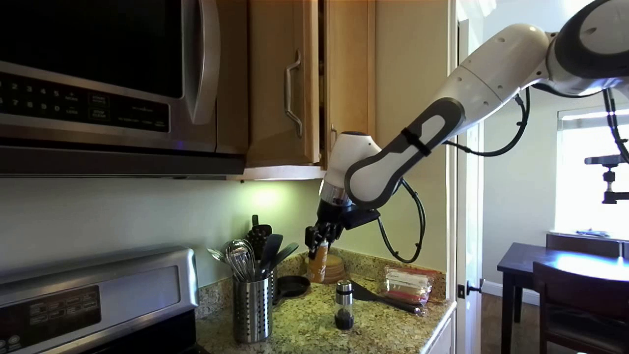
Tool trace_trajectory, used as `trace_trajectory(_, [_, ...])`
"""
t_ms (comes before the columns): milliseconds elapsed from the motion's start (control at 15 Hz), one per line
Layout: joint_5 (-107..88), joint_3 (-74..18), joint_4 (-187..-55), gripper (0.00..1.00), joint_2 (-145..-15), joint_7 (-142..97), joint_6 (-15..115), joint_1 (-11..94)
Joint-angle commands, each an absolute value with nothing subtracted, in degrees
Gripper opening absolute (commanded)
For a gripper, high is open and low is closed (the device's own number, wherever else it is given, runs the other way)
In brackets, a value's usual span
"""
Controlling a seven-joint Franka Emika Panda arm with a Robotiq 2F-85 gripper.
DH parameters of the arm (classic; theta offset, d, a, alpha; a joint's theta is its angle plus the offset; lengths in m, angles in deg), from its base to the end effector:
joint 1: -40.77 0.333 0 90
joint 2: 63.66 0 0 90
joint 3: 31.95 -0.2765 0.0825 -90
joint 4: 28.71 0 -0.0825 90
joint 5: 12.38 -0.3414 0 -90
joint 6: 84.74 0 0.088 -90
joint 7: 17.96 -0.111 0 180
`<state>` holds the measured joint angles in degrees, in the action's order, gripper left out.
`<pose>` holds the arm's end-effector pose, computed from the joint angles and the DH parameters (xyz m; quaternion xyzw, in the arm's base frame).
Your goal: Open the left door of the upper cabinet, place the brown can in the cabinet, place the glass jar in the cabinet, close the cabinet door
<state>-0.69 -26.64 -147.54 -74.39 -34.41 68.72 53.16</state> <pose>0.5680 0.0781 0.3695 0.9760 0.0025 0.2160 0.0282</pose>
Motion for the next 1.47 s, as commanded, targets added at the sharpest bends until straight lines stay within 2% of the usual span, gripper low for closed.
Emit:
trace_trajectory(0, [0.4,-28.6,-148.4,0.29,-67.7,-31.9,65.0,50.3])
trace_trajectory(467, [0.4,-30.9,-142.3,0.29,-63.4,-27.4,60.6,46.7])
trace_trajectory(1400, [0.5,-32.9,-118.9,0.29,-65.6,-20.2,44.3,45.5])
